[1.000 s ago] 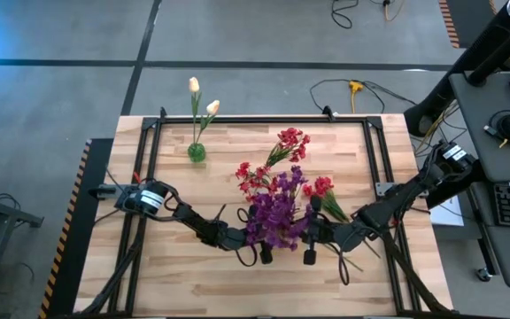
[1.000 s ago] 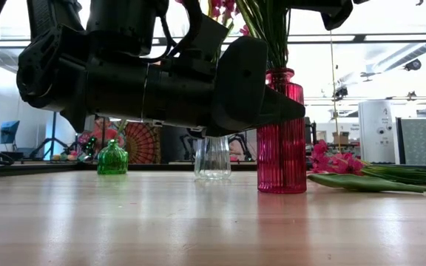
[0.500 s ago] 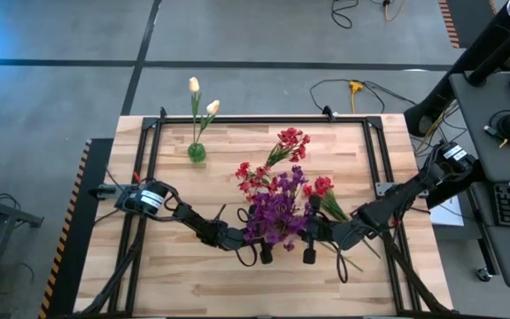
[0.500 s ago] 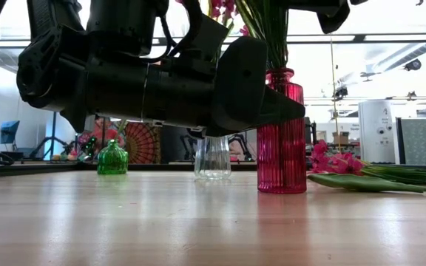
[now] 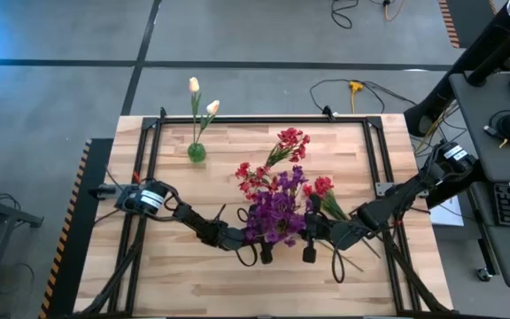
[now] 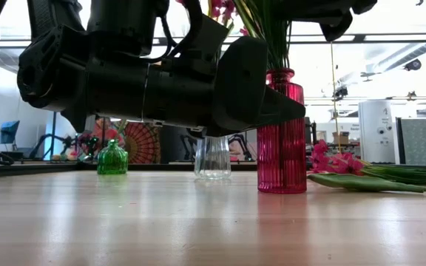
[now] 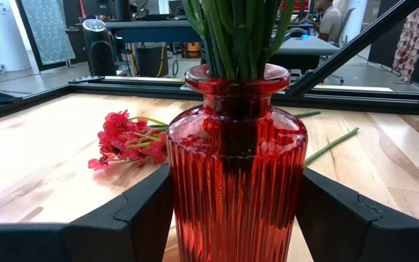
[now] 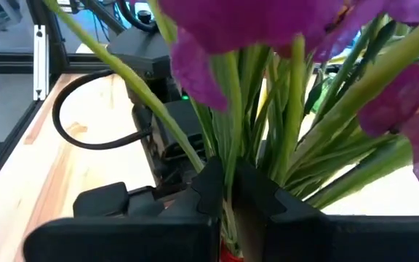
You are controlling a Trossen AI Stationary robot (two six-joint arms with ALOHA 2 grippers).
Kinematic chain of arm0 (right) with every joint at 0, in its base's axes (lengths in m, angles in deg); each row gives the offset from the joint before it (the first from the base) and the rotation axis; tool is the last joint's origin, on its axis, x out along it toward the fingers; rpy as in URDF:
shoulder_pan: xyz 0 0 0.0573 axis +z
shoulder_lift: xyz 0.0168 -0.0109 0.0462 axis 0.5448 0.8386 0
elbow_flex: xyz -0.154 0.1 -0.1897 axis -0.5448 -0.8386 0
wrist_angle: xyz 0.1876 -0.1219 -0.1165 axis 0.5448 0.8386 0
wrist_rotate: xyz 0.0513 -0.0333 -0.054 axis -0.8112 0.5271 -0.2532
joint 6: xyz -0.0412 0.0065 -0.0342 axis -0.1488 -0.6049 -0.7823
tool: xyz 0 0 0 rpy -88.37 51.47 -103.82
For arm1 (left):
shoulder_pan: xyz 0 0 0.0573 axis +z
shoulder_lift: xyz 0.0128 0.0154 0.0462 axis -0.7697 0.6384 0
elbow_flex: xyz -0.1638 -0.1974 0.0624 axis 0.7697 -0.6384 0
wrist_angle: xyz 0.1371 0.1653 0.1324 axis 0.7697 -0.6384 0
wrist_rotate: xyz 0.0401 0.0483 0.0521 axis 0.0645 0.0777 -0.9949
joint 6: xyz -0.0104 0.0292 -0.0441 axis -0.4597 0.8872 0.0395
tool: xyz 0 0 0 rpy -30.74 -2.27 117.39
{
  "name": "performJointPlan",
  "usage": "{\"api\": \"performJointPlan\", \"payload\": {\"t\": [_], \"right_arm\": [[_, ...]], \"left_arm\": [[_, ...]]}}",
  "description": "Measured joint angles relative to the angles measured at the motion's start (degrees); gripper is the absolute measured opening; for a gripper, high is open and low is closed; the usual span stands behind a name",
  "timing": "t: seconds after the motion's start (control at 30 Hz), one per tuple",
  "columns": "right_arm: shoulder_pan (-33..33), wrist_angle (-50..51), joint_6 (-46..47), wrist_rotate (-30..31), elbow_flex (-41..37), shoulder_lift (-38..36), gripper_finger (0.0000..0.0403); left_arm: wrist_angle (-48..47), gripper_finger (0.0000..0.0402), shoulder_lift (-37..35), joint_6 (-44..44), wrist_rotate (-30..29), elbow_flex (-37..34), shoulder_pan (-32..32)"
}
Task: Sort flowers into vase by color
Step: Put the violet flowers into the red vase
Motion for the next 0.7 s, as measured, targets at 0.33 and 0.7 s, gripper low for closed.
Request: {"api": "performJointPlan", "payload": {"t": [0.33,0.7], "right_arm": [[0.0,0.7,0.0,-0.5,0.0,0.2,0.0013],[0.1,0.7,-1.5,-0.4,-0.1,-0.5,0.0056]], "left_arm": [[0.0,0.0231,0.0,0.0,0.0,0.0,0.0],[0.0,0.0231,0.0,0.0,0.0,0.0,0.0]]}}
